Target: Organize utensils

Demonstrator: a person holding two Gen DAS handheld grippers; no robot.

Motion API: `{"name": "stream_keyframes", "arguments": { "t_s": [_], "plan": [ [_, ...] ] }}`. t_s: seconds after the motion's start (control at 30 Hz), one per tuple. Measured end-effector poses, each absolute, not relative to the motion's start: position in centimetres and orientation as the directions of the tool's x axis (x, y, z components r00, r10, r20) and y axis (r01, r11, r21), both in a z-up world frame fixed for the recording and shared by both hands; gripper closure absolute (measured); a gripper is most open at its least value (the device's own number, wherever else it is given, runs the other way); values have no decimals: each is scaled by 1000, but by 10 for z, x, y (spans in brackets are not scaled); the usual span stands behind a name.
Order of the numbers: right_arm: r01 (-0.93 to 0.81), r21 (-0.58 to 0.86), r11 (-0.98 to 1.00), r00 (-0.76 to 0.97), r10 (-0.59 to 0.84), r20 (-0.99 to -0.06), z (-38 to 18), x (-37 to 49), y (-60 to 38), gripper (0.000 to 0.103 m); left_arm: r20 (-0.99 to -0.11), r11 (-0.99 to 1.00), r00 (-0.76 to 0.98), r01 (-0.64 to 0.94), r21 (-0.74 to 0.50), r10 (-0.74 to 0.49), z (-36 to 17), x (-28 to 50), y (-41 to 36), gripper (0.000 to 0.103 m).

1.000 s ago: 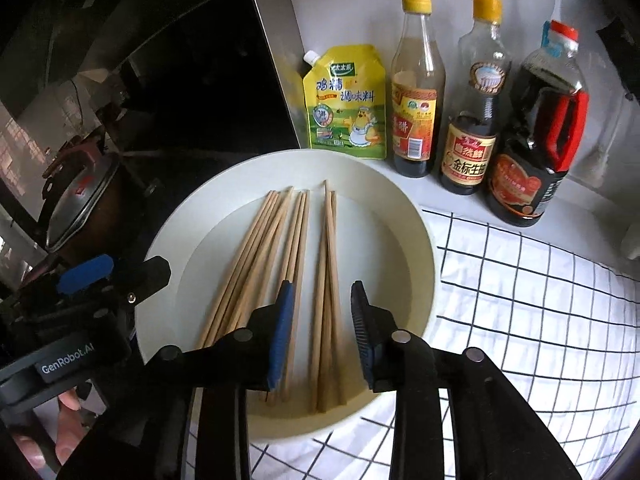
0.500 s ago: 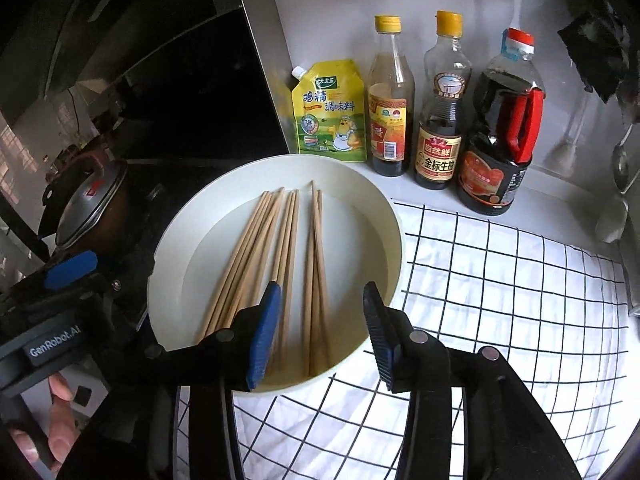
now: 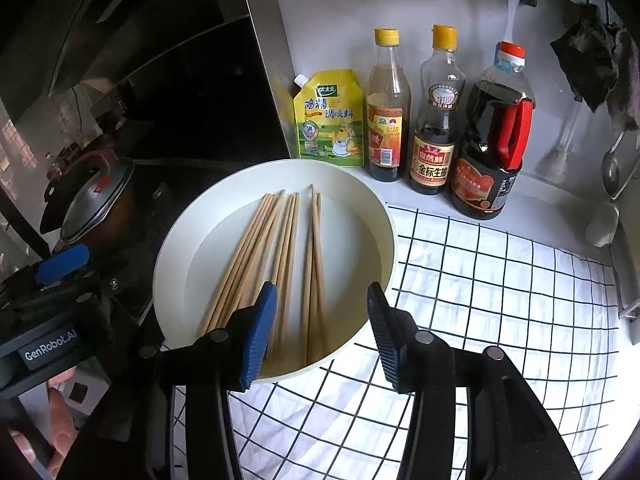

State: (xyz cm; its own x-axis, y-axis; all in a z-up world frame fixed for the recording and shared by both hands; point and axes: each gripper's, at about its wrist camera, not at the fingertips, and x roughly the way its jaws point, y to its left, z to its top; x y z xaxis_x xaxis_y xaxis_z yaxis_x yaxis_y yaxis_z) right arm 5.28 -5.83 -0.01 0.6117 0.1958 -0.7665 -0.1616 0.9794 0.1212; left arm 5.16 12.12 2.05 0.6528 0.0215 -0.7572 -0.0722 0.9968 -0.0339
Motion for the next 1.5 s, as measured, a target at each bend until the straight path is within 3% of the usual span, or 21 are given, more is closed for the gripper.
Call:
{"name": "stream_keyframes", "arguments": {
  "t_s": [1.5],
  "plan": [
    [-170, 92, 981, 625, 179, -760, 7, 46, -58, 54, -763, 997, 645, -79, -18, 37, 22, 47, 119, 10]
  ]
}}
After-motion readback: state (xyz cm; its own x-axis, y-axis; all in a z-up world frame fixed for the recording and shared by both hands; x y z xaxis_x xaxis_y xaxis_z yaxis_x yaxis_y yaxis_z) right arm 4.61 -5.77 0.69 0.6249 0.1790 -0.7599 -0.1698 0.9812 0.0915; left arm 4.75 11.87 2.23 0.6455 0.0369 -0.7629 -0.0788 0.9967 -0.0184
